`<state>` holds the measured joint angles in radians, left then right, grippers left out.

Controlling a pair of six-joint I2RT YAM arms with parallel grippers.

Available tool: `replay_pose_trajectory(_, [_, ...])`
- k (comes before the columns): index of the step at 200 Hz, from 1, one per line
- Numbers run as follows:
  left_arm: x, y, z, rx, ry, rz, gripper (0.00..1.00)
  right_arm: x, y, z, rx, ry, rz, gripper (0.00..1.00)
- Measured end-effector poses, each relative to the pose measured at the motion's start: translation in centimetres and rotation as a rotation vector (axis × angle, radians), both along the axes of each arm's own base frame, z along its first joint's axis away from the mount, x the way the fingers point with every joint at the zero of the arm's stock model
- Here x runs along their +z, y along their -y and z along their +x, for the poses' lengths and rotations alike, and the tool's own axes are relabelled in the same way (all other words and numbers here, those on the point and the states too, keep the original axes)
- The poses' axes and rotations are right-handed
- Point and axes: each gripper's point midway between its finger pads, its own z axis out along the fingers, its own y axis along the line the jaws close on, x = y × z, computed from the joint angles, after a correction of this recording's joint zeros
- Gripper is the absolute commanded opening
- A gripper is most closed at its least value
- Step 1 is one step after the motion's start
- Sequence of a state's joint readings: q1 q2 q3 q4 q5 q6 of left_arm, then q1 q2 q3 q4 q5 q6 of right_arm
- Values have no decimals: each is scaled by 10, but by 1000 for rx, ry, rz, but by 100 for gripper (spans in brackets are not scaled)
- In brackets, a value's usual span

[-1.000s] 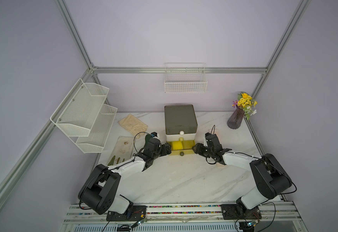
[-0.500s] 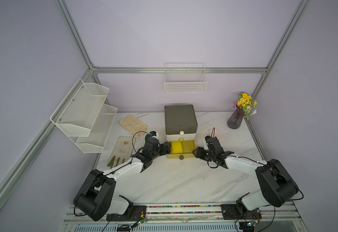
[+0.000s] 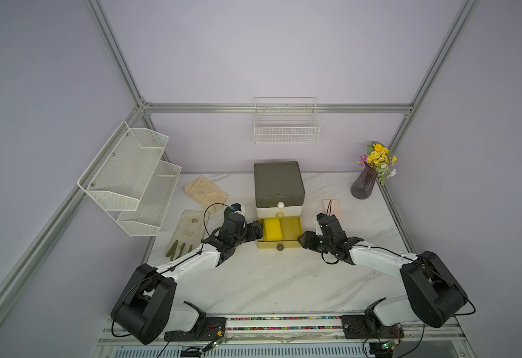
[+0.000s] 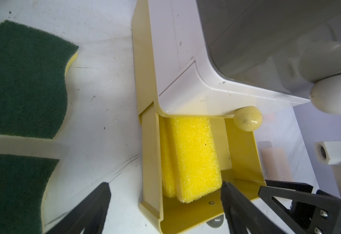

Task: Take the sponge out of the drawer
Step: Open the drawer in the storage box.

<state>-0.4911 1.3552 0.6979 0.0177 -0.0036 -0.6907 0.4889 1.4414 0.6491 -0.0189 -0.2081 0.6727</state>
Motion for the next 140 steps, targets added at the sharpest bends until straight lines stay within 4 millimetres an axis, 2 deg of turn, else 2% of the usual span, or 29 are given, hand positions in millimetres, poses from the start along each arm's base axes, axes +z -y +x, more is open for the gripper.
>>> replay_pose_trajectory(37, [1,0,-1,-2,1,2,87,1,0,-4,7,-7,-4,57])
replay_pose_trajectory(86, [1,0,-2,-4,-3,3,85,3,1,-8,26,-29,-42,66])
replay_pose_trajectory(112, [-2,0,-4,-13,-17,7,80,21,-3,3,29,9,-43,66])
replay_pose_trajectory(140, [-16,0,-7,-28,-55,34,72,56,-7,17,30,98,-29,67])
